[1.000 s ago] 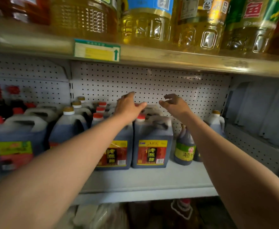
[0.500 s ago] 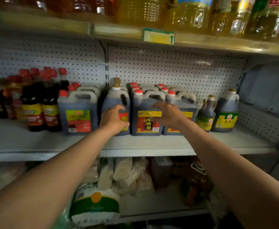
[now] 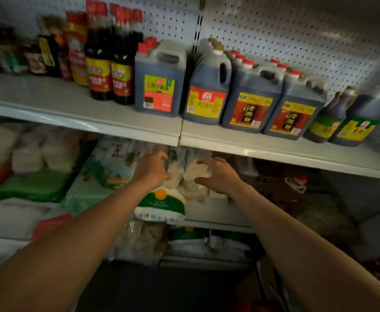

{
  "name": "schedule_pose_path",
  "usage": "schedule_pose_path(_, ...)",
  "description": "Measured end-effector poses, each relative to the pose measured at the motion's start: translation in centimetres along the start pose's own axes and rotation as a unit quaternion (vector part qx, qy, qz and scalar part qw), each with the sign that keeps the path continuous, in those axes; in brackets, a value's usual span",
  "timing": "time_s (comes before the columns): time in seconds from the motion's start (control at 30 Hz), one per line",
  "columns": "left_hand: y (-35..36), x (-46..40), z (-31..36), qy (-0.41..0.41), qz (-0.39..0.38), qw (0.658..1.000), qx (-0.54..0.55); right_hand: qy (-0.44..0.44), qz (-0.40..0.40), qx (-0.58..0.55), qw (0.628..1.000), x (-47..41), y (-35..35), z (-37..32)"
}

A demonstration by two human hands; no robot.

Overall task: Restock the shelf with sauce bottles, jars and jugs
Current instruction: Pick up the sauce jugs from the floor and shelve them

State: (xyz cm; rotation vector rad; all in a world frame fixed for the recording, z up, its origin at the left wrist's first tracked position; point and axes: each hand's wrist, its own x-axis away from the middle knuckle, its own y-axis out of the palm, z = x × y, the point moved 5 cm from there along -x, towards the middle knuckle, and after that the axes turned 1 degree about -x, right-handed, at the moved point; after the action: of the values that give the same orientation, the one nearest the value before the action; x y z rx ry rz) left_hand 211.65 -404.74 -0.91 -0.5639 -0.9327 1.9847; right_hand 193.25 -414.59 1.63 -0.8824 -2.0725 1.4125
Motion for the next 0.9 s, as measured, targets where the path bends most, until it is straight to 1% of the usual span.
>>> schedule_pose_path(0.27, 7.6, 2.5, -6.5, -0.089, -0.068, 0.993, 0.03, 0.021, -0.114, 0.025, 0.993, -0.5, 9.1, 3.0)
schedule_pose_path(0.5, 16.6, 5.2, -12.2, -0.159, -0.111, 0.98, 0.038, 0.034, -0.217, 0.007, 0.976, -0.2, 18.5, 7.5)
schedule_pose_path(0.67, 24.9, 9.9, -19.0, -0.217, -0.183, 0.958, 0.044, 0.078, -0.298, -0.012, 0.951, 1.8, 29.6, 11.7)
schedule_pose_path(0.8, 32.1, 16.3, -25.6, -0.309, -0.229, 0.921, 0.055, 0.141, -0.359, -0.056, 0.921, 5.2, 39.6, 14.9)
schedule_pose_path(0.9, 37.9, 21.2, -30.4, -0.336, -0.264, 0.902, 0.062, 0.189, -0.388, -0.093, 0.897, 8.8, 47.6, 17.2)
